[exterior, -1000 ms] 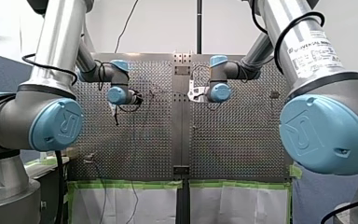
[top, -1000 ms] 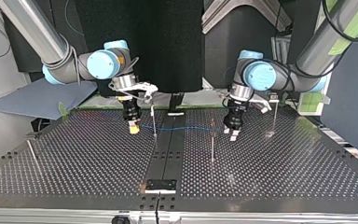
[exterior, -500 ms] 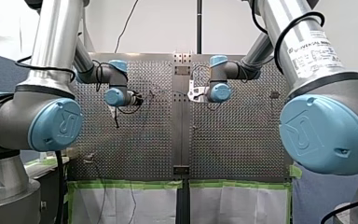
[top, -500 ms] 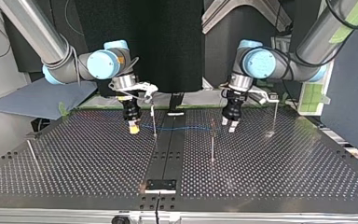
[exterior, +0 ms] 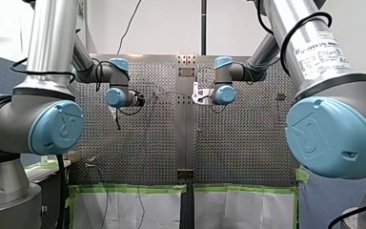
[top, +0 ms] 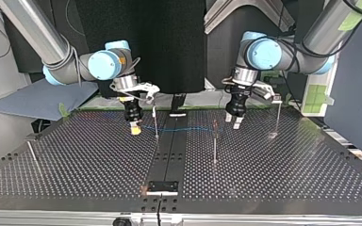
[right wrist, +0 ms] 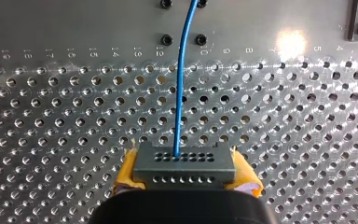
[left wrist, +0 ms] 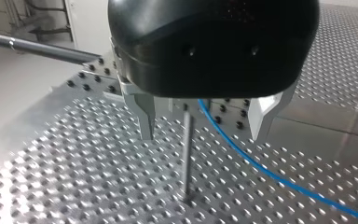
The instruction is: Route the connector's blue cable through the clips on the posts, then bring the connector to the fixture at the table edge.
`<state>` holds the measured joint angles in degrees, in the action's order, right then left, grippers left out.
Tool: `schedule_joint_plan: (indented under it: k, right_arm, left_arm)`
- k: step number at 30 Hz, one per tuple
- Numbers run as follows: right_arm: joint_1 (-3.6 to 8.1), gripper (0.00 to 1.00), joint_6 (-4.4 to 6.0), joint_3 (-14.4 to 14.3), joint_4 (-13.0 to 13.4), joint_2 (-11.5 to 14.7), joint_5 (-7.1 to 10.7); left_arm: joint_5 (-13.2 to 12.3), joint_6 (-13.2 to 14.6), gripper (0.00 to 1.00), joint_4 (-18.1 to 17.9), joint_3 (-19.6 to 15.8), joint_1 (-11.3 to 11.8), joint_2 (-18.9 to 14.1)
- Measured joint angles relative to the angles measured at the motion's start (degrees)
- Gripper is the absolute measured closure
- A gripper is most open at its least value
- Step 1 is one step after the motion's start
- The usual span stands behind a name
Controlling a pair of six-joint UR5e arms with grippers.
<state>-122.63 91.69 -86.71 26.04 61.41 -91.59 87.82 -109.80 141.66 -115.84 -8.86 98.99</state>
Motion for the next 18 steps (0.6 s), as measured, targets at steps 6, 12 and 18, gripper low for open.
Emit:
schedule_joint_plan:
  k: [6,12,18]
  right_arm:
    - [0.04,1.0,0.07,0.0,0.0,0.0,0.04]
    - [0.06,1.0,0.08,0.0,-0.1,0.0,0.08]
    - [0.06,1.0,0.13,0.0,-0.1,0.0,0.09]
  left_arm:
    - [-0.6,-0.5,0.01,0.2,-0.1,-0.9,-2.4]
    - [-0.8,-0.4,0.01,0.4,-0.2,-1.6,-2.9]
    - [-0.7,-0.1,0.01,1.2,-0.2,-2.3,-2.9]
